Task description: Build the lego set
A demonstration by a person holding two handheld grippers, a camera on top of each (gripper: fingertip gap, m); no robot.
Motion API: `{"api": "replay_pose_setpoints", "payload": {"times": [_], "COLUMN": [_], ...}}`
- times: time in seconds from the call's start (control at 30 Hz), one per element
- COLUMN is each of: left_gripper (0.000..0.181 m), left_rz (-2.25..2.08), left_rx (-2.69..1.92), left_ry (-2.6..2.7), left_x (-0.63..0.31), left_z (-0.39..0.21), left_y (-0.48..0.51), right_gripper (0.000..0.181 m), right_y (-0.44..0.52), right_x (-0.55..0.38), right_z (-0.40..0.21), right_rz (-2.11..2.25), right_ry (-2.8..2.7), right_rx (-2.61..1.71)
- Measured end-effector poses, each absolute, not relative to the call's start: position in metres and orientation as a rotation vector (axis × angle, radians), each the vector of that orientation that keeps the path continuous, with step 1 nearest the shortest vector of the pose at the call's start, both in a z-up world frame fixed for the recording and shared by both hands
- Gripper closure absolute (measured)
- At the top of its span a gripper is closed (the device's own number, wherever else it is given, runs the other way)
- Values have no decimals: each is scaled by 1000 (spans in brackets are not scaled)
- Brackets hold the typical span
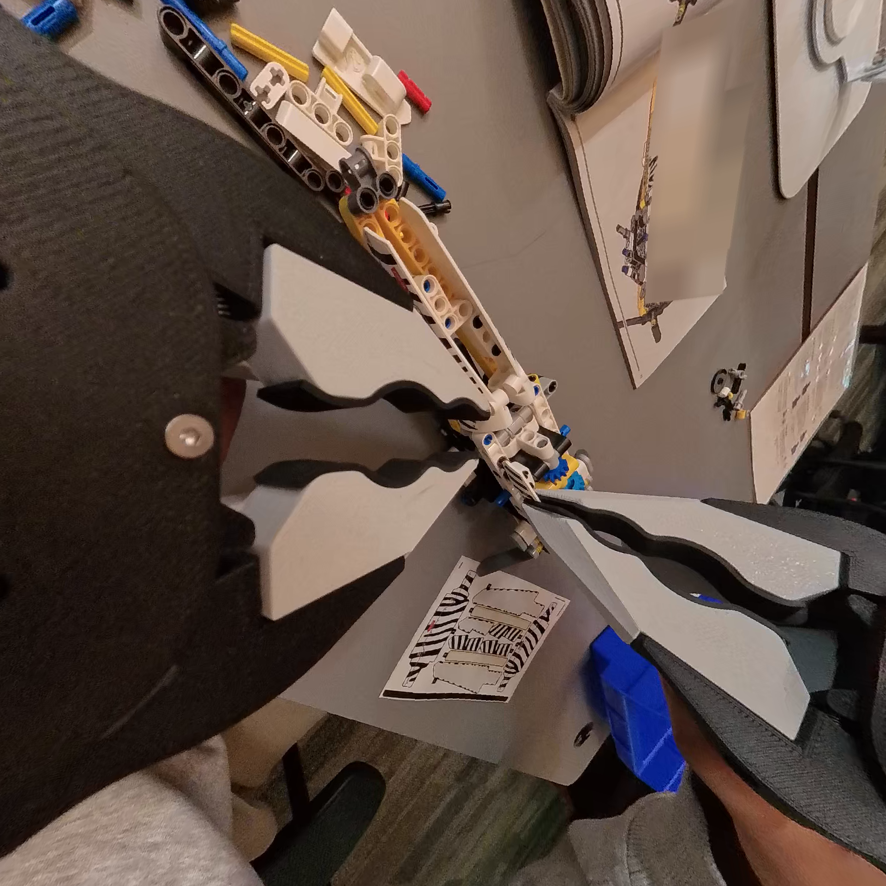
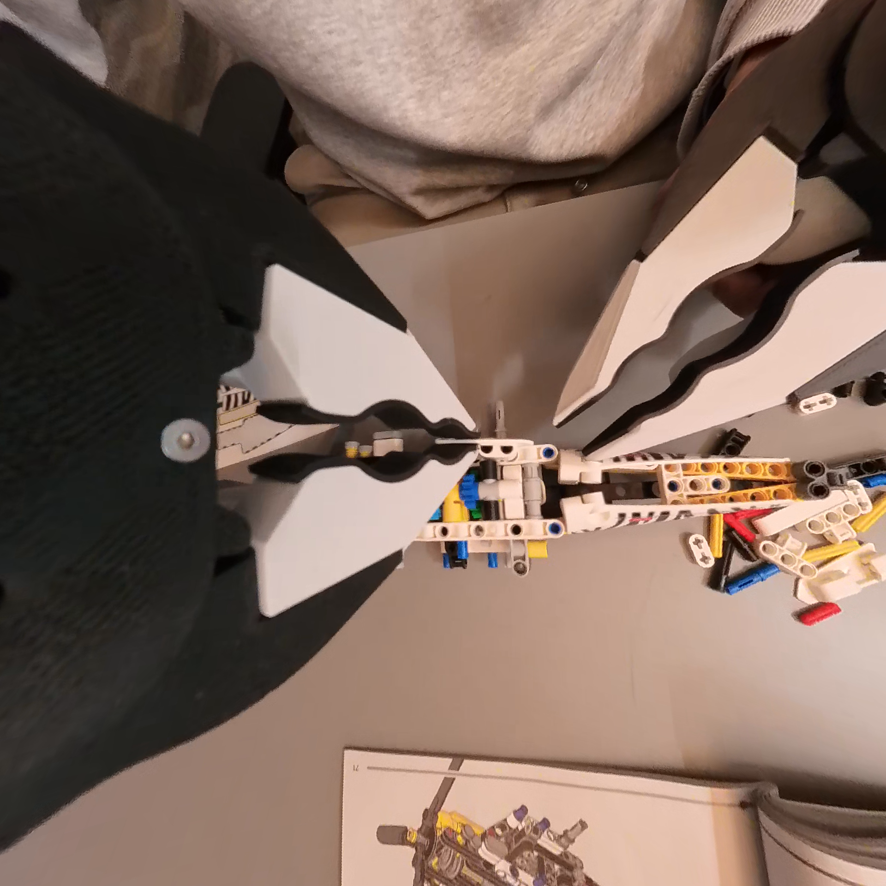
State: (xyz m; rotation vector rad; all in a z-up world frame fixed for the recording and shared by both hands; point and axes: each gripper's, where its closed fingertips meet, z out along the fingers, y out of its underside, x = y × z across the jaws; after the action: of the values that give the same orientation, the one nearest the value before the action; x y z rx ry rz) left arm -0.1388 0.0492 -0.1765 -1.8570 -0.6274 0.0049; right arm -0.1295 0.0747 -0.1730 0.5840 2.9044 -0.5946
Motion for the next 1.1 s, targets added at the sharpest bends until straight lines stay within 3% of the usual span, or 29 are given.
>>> {"api": "replay_pose_setpoints", "payload": {"times": [1.1], "left_gripper": [171], "left_rz": [-12], "left_rx": [-1855], "left_ry": [-629], "left_x": [-139], "left_z": [-177], "left_y": [49], "right_gripper": [181], "right_y": [75], "right_x": [-128], "right_z": [-173], "right_rz": [-533], "right_ry": [2927], "right_rx": [574]}}
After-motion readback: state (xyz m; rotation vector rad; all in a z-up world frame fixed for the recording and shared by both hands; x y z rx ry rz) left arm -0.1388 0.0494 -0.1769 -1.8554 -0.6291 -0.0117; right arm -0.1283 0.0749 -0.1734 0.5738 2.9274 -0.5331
